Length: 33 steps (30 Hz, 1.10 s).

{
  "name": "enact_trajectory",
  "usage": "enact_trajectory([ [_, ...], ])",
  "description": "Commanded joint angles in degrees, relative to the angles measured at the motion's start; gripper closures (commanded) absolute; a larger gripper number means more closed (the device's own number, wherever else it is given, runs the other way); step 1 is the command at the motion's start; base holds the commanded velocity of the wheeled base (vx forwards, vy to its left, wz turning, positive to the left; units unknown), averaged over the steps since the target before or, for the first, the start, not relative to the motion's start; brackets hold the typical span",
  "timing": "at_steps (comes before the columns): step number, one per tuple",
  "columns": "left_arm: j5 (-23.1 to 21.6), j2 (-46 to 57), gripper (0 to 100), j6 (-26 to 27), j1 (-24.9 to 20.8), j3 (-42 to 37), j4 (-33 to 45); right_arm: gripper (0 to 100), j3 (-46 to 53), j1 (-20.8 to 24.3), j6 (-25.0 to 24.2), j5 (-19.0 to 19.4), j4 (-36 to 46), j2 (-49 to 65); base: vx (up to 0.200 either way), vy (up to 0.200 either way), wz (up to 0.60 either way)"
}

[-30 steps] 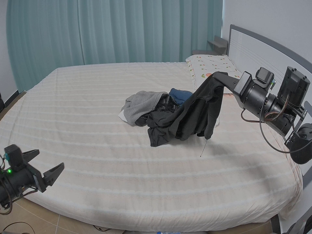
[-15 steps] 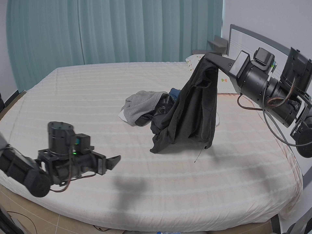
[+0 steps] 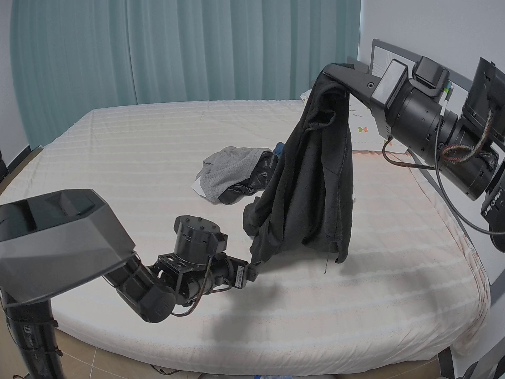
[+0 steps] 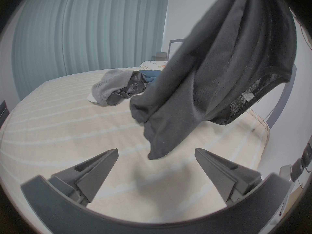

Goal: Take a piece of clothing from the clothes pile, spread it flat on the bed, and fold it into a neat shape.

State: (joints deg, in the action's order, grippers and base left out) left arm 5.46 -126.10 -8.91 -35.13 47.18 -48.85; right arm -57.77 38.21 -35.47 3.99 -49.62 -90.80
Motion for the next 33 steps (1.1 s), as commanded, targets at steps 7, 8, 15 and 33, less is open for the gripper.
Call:
enact_trajectory([
  [7,0.60,-9.69,0,-0.05,-0.55,4.77,-5.82,100,-0.41,0.99,0.05,-0.03,-0.04,0.27,0.000,0.000,0.00],
  [8,1.31,-10.48,0,-0.05,-0.46,5.29,-6.35,100,-0.59,0.99,0.05,-0.03,-0.04,0.36,0.000,0.000,0.00],
  [15,4.21,-13.38,0,-0.41,0.33,8.46,-6.87,100,-0.41,0.64,0.05,-0.03,-0.04,0.44,0.000,0.000,0.00],
  [33,3.50,12.54,100,-18.16,1.30,6.17,4.38,100,6.79,-7.62,0.14,-0.03,-0.31,-7.20,0.000,0.000,0.00],
])
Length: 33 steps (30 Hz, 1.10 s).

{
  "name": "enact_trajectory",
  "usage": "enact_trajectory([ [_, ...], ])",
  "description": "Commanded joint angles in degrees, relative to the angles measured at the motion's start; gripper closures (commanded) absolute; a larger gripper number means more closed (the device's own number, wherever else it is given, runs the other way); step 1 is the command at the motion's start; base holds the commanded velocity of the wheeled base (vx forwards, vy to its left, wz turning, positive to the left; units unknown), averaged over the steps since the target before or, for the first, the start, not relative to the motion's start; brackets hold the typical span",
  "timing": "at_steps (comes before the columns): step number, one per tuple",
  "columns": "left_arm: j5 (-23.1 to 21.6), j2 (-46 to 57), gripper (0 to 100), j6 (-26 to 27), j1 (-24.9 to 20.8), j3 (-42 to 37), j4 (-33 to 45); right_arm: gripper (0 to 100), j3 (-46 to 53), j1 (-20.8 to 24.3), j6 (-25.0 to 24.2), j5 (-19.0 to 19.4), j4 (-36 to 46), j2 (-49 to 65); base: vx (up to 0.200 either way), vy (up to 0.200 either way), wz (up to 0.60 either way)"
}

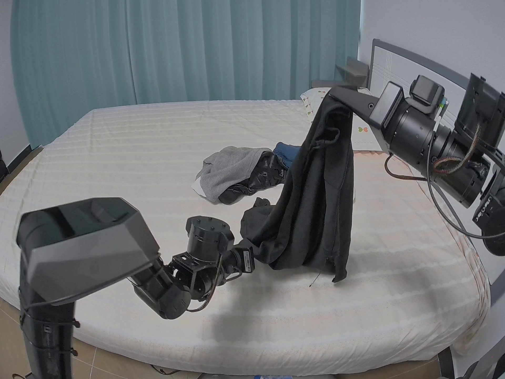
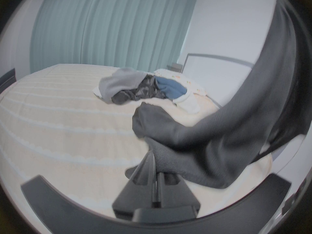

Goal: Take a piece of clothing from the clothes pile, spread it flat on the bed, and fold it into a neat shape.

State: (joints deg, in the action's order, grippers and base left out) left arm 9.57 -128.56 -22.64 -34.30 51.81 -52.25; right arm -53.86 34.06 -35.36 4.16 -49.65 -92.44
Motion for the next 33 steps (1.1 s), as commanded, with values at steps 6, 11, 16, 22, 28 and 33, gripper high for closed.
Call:
enact_trajectory([
  [6,-0.78,24.06,100,-4.87,3.72,9.10,17.71,100,-2.74,-5.14,0.03,-1.61,-0.80,-8.55,0.000,0.000,0.00],
  [11,-2.80,30.39,100,-5.49,4.95,11.03,24.04,100,-7.58,-6.20,0.65,-2.66,1.22,-4.68,0.000,0.000,0.00],
  [16,-6.93,33.99,100,-13.05,4.60,4.53,26.06,100,1.12,-6.46,0.74,-3.19,1.49,-5.03,0.000,0.000,0.00],
  [22,-13.09,34.43,100,-17.26,4.60,-5.32,24.12,100,9.47,-7.96,-1.02,-2.93,0.26,-8.37,0.000,0.000,0.00],
  [28,-16.16,33.90,100,-26.14,3.81,-13.23,14.90,100,12.37,-7.52,-4.98,-3.28,-4.22,-13.12,0.000,0.000,0.00],
  [33,-17.57,32.23,100,-28.51,4.25,-17.88,9.80,100,12.29,-7.43,-5.42,-3.28,-7.21,-14.43,-0.160,0.000,0.00],
])
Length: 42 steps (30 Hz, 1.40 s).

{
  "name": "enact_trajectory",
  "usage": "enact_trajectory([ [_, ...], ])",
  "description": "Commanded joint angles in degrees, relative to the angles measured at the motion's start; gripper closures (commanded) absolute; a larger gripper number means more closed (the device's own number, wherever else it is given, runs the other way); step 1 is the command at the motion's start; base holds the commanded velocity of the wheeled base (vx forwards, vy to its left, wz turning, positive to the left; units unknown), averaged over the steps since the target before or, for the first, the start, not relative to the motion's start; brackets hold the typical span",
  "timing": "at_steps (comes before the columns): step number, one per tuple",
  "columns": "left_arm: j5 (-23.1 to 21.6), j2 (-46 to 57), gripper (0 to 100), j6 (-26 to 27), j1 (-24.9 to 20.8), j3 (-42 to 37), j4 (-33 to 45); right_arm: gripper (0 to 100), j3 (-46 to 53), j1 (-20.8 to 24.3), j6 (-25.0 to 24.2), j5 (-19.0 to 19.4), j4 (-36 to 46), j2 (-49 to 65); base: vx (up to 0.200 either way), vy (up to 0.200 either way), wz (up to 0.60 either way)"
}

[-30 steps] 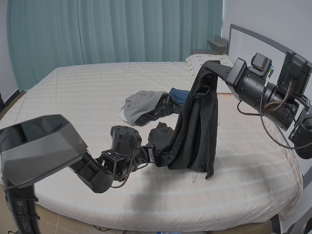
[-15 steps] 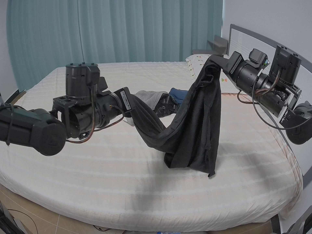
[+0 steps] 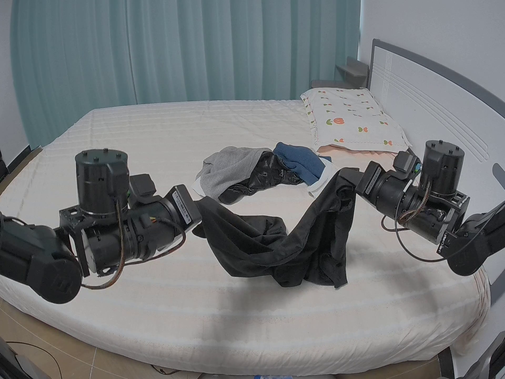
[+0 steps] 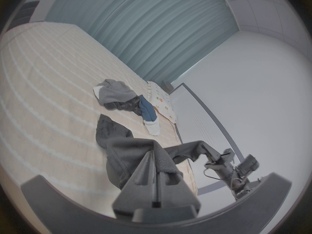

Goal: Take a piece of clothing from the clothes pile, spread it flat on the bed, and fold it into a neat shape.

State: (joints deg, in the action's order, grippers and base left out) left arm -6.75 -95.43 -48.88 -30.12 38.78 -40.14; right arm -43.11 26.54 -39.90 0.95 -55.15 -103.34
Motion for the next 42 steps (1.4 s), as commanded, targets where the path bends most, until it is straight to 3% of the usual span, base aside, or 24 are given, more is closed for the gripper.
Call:
enact_trajectory([
  [1,-1.33,-1.34,100,-3.76,-0.02,-4.94,-2.31,100,2.24,0.09,-1.06,-0.16,-1.72,-3.36,-0.200,0.000,0.00],
  [5,-1.60,-2.04,100,-6.05,0.33,-4.85,-2.57,100,4.70,-0.35,-1.41,-0.07,-2.24,-4.15,-0.200,0.000,0.00],
  [10,-1.51,-2.04,100,-6.05,1.82,-5.03,-2.57,100,3.29,0.09,-1.41,-2.53,-3.12,-4.77,0.000,0.000,0.00],
  [17,-1.42,-2.13,100,-6.14,2.26,-4.94,-2.66,100,3.56,0.18,-1.32,-2.53,-3.12,-4.85,0.000,0.000,0.00],
  [25,-1.51,-0.28,100,-6.57,3.84,-5.03,-2.40,100,3.64,0.71,-1.32,-2.97,-3.12,-4.94,0.000,0.200,0.00],
  [32,-1.24,0.07,100,-6.49,3.93,-5.12,-2.48,100,2.76,0.88,-0.79,-8.69,-3.21,-5.03,0.000,0.200,0.00],
  [42,-0.89,0.68,100,-6.31,3.93,-5.12,-2.48,100,1.97,0.88,-0.97,-9.12,-3.82,-4.59,0.000,0.200,0.00],
])
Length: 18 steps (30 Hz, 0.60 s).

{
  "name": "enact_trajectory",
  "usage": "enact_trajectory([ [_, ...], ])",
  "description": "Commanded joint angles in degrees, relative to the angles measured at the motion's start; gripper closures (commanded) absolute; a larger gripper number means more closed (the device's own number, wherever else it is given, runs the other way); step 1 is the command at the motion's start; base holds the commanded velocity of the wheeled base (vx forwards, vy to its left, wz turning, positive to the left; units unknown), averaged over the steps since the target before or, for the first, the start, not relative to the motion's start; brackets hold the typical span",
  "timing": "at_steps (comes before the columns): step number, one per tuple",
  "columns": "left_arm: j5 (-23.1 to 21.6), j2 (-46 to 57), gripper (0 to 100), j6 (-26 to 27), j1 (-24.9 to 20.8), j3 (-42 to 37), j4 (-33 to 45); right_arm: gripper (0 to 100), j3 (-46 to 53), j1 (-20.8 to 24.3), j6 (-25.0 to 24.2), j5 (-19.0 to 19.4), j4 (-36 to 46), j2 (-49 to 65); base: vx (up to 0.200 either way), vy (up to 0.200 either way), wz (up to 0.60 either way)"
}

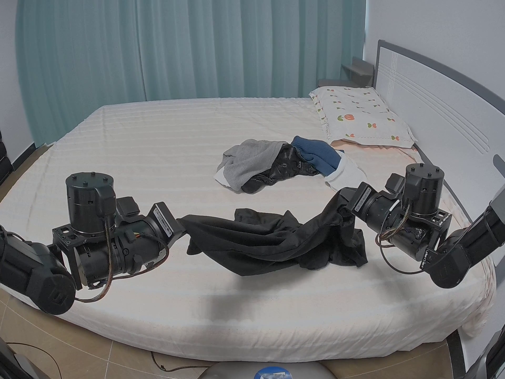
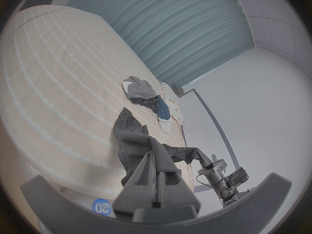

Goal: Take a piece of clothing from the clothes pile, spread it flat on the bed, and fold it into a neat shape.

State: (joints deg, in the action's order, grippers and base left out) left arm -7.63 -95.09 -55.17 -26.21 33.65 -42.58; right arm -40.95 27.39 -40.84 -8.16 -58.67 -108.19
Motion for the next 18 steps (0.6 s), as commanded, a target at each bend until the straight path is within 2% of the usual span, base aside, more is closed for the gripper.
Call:
enact_trajectory([
  [1,-0.02,0.43,100,-0.02,0.02,0.02,-0.05,100,-0.10,0.03,-0.03,-0.02,-0.83,0.35,0.000,0.200,0.00],
  [18,0.07,2.63,100,0.33,0.99,0.02,-0.13,100,0.17,-0.41,-0.38,0.33,-7.16,0.17,0.000,0.200,0.00],
])
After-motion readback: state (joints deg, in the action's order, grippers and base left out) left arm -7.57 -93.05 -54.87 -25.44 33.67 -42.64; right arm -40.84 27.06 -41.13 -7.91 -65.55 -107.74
